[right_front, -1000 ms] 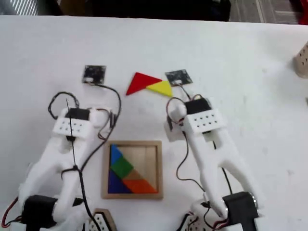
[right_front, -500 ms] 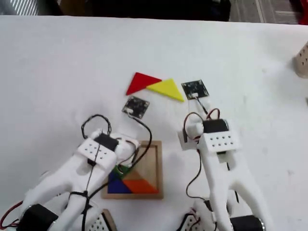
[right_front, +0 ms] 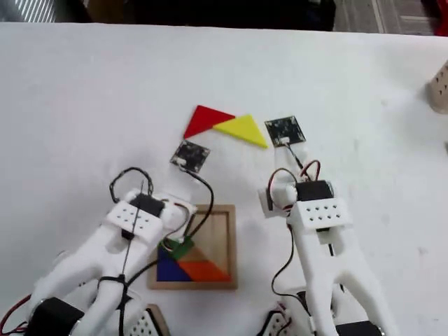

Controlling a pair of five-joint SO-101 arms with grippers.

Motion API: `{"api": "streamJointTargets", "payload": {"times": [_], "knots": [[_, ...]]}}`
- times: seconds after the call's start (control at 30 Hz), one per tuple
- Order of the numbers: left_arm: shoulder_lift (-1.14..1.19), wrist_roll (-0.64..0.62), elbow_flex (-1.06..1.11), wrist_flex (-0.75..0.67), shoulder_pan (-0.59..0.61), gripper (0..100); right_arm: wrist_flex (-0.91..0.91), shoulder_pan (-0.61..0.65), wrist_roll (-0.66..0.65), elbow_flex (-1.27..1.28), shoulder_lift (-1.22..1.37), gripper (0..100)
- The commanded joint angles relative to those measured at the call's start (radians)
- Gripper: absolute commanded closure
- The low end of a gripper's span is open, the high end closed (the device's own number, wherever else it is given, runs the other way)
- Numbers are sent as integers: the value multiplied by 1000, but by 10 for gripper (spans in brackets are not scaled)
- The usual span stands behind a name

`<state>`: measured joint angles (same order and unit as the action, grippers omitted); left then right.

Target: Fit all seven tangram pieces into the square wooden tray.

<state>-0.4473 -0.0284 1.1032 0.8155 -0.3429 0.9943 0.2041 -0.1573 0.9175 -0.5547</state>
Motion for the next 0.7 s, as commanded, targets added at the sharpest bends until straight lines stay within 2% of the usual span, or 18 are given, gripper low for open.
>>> {"api": "streamJointTargets", "payload": {"times": [0.0,0.3,0.57,0.67], "knots": [[16,49,-15,2,59,978,-21,-5,-17,-6,-31,981],[102,54,-94,84,54,977,-22,-5,-17,-6,-30,981],[-119,54,-84,140,82,977,-22,-5,-17,-6,-25,978],[-206,52,-38,104,87,977,-22,-5,-17,-6,-25,978]]}}
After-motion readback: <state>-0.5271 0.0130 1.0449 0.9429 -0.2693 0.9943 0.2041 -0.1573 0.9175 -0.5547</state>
